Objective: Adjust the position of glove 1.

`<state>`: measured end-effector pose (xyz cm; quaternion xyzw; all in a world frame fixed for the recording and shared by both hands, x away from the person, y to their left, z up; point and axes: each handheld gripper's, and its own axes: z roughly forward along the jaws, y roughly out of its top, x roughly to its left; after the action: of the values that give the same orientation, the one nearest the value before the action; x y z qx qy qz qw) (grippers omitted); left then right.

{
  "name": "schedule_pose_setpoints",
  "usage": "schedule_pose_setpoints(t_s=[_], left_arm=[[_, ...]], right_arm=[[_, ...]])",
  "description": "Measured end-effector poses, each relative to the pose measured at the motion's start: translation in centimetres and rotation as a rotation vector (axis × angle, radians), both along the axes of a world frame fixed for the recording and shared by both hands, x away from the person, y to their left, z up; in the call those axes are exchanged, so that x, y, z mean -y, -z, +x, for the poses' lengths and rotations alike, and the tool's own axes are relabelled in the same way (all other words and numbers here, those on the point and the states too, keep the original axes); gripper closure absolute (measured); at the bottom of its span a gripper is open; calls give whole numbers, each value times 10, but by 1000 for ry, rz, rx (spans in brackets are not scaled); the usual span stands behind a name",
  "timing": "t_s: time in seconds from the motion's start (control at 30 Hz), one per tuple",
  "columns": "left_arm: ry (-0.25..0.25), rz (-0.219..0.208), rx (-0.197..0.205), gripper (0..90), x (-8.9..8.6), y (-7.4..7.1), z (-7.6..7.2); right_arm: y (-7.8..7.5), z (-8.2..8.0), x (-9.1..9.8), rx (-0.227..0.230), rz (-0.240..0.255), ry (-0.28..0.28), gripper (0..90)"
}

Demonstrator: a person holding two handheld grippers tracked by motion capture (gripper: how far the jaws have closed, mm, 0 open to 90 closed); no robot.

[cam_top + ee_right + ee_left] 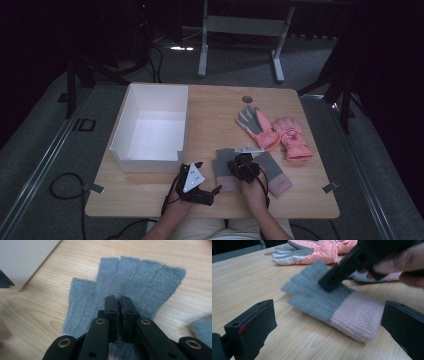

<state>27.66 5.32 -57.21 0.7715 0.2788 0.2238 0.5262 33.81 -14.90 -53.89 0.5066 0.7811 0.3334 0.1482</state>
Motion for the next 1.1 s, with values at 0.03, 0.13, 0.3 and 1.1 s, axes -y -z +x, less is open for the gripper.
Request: schedule_pose_setpoints(t_s=[0.03,0.13,0.3,1.1], left_arm=[[1,2,0,0,0,0,0],[0,-1,0,0,0,0,0],[2,4,2,0,0,0,0],[3,-2,-6,0,0,0,1]], right_arm=[[3,0,0,-16,14,8,854],[12,1,-1,-37,37,35,853],[14,-2,-5,-17,18,52,844],[-43,8,117,181,-127,-373,688]])
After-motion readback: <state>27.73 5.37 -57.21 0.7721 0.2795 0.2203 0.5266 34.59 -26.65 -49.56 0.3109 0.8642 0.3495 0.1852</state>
